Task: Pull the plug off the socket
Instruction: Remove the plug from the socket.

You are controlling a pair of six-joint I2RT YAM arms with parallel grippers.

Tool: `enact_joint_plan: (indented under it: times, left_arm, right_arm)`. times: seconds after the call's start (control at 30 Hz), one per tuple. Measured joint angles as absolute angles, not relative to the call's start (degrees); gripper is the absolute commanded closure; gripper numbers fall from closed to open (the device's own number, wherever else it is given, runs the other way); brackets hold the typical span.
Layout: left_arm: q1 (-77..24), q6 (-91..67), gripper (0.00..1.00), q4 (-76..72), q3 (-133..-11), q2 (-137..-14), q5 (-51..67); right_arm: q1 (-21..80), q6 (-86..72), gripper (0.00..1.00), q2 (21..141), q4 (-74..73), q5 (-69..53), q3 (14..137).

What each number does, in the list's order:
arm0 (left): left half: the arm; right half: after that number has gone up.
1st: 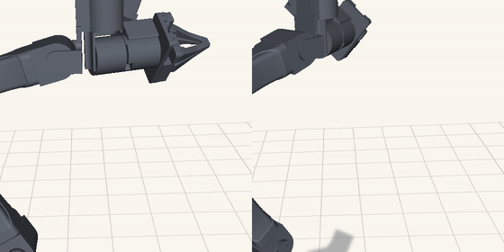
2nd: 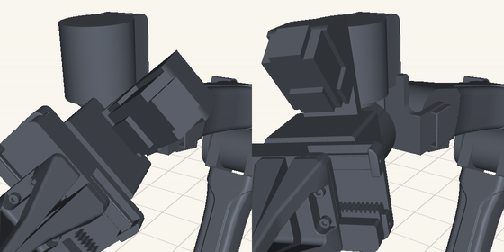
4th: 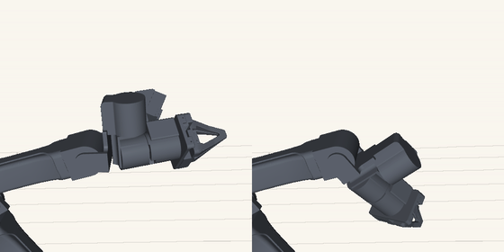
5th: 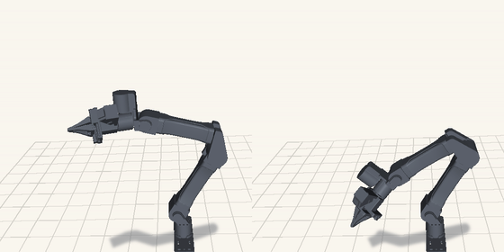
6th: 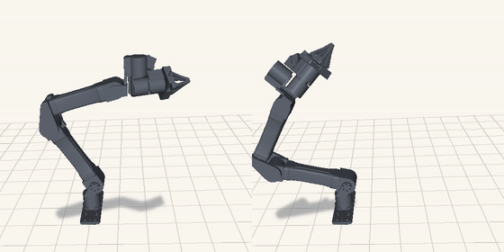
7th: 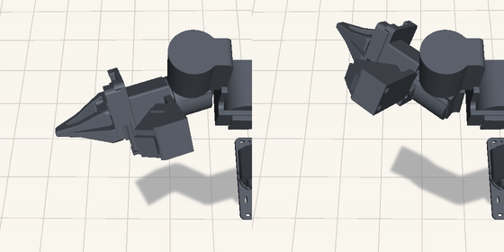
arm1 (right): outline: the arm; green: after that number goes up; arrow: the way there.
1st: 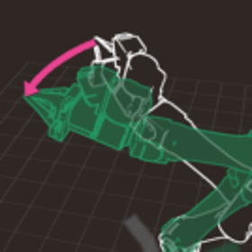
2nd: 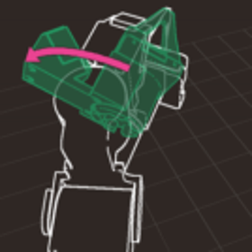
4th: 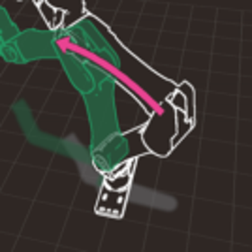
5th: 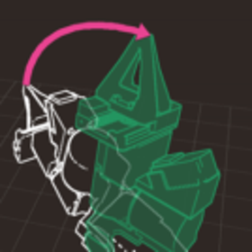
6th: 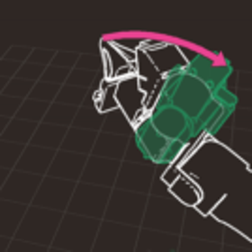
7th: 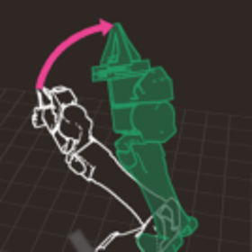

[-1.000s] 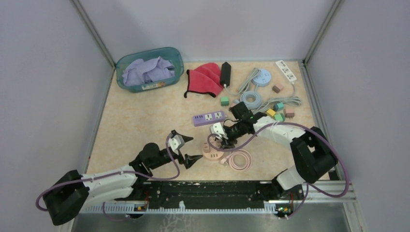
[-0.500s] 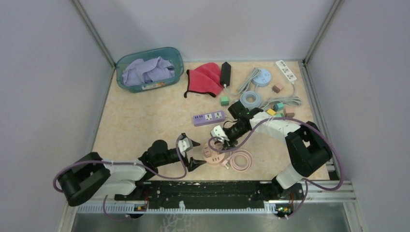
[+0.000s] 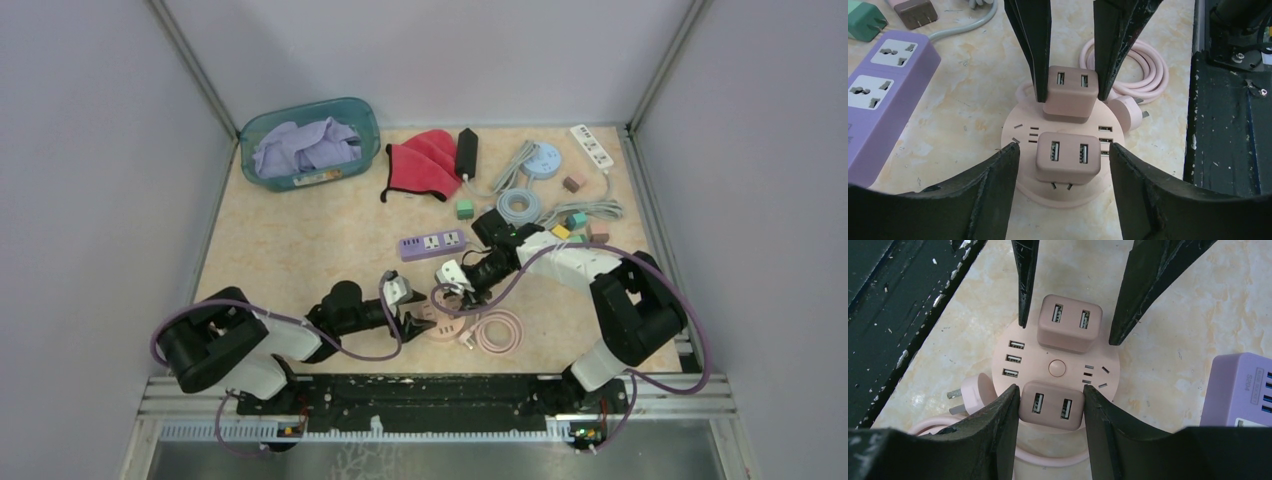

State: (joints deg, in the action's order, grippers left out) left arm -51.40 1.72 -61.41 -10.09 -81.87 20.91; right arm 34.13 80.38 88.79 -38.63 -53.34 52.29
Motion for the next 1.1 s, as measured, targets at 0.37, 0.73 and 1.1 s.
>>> enact_joint_plan:
  times: [0.37, 0.73, 1.1]
  left_arm:
    - [-52.5, 1.9, 0.37, -60.4, -13.3, -84.1, 20.4]
    - [-54.0, 5.4, 0.51, -56.9, -14.8, -84.3, 18.8]
    - [-54.0, 6.1, 0.94, -55.5, -15.7, -84.3, 18.9]
  right_arm:
    - [34.1, 79.7, 0.69, 88.8, -38.3, -53.3, 52.2]
    - [34.1, 78.8, 0.58, 88.8, -37.9, -53.3, 52.2]
    - [34.1, 78.3, 0.4, 88.8, -36.4, -52.4, 51.3]
